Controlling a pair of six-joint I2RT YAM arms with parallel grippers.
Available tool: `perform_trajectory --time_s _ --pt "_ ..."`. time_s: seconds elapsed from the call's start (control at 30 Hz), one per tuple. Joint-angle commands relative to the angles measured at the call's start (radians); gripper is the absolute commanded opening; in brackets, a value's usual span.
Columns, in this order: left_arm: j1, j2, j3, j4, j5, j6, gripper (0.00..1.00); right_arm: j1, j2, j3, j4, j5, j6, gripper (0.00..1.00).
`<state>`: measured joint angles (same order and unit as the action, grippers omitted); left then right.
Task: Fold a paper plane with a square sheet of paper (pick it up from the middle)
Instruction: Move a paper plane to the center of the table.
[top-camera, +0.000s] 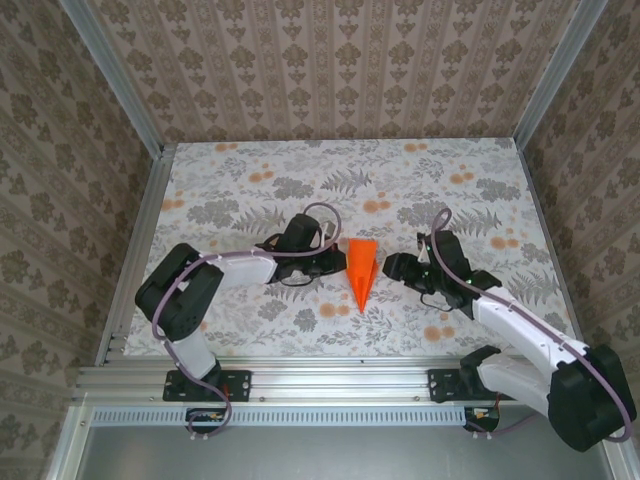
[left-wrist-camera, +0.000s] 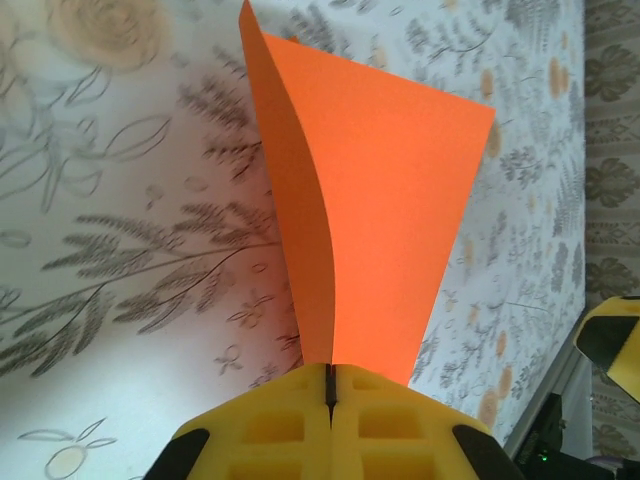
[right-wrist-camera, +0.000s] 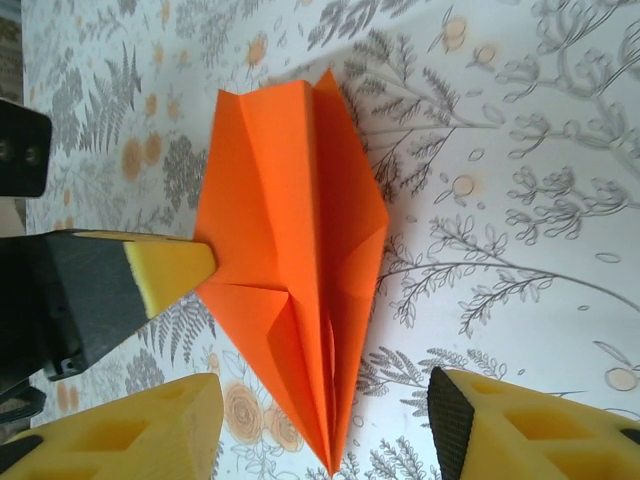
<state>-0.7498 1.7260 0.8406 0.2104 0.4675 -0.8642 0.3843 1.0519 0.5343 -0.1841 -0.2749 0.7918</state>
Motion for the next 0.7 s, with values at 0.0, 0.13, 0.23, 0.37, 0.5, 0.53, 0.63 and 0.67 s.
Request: perform_trajectory --time_s 0.0,0.13,0.23,0.37,0.5,0.53,0.63,0.67 --pt "0.013 0.011 -0.028 0.053 -0.003 -0.023 0.0 0.003 0.051 0.008 0.045 -0.095 0.019 0.57" --pt "0.025 0.006 -0.048 0.054 0.003 -0.02 0.0 0.031 0.129 0.042 0.04 -0.101 0.013 0.57" --pt "0.033 0.007 -0.056 0.057 0.01 -0.019 0.0 0.056 0.194 0.065 0.05 -0.112 0.012 0.56" --pt "0.035 0.008 -0.057 0.051 0.012 -0.013 0.0 0.099 0.267 0.116 0.053 -0.111 -0.004 0.56" --pt "0.038 0.013 -0.055 0.044 0.015 -0.011 0.0 0.11 0.329 0.157 0.065 -0.111 -0.023 0.56" --pt "0.036 0.012 -0.054 0.046 0.016 -0.012 0.0 0.11 0.354 0.173 0.058 -0.114 -0.034 0.56" --pt "0.036 0.012 -0.054 0.043 0.015 -0.012 0.0 0.117 0.406 0.223 0.033 -0.113 -0.062 0.56" --pt "0.036 0.013 -0.053 0.043 0.016 -0.012 0.0 0.119 0.422 0.234 0.031 -0.112 -0.067 0.56"
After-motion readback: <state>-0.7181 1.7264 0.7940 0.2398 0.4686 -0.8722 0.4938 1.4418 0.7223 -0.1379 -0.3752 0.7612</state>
